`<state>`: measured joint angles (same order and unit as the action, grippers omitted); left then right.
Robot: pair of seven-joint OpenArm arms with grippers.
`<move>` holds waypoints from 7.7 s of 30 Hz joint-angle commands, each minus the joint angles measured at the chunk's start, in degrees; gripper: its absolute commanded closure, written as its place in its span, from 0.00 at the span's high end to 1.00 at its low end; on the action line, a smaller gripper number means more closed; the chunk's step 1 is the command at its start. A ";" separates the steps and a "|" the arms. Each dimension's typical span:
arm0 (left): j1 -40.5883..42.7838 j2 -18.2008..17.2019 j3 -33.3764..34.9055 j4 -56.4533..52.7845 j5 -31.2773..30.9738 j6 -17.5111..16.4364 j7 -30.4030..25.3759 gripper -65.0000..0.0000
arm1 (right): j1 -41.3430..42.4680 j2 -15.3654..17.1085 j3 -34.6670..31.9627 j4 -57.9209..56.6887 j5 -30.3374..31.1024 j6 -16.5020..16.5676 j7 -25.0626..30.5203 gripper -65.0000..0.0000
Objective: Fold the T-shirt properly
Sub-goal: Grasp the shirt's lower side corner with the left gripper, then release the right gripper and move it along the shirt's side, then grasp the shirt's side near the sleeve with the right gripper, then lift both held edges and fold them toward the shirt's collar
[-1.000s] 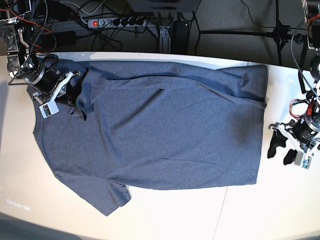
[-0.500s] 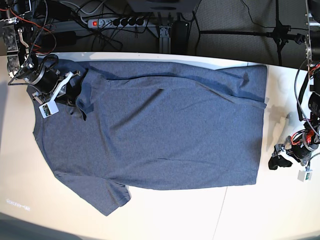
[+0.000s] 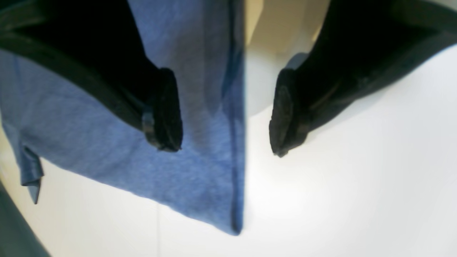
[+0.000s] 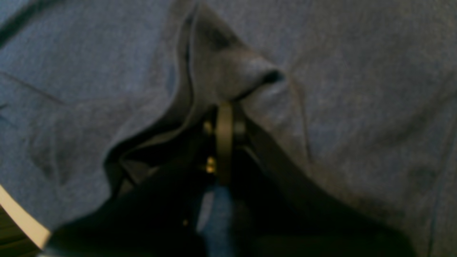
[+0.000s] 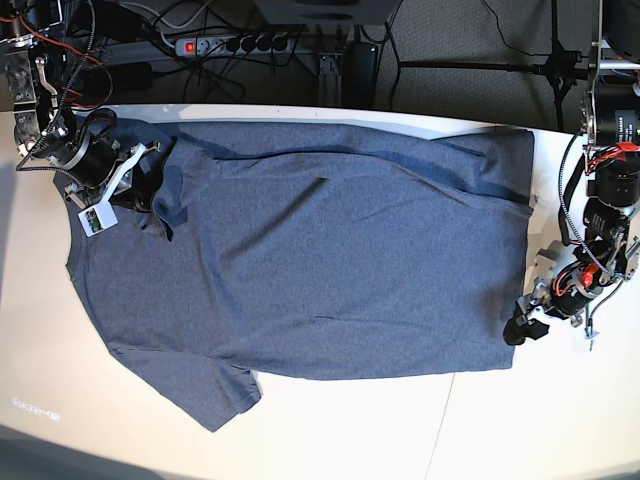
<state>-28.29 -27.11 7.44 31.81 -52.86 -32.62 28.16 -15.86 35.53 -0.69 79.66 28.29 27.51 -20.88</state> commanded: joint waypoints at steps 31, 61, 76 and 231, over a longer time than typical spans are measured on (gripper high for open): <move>-1.22 6.16 0.09 -0.07 8.48 -1.36 -5.18 0.00 | -0.83 0.94 -0.11 -0.59 -3.39 0.15 -5.90 0.00; -1.22 6.16 0.09 -0.04 9.18 -1.75 -3.21 0.00 | 8.31 1.16 23.65 6.19 3.98 0.13 -6.73 0.00; -1.22 6.14 0.11 -0.04 9.25 -1.75 -0.70 0.00 | 39.76 6.29 23.82 -37.33 4.76 -0.68 -5.44 0.52; -5.70 -6.16 0.09 1.84 -18.05 -7.38 25.77 0.00 | 31.98 -0.92 6.25 -16.04 12.68 5.38 -17.68 0.00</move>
<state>-32.25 -32.16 7.81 32.58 -69.73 -38.00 54.74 14.72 33.28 4.80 62.52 40.07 30.81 -39.81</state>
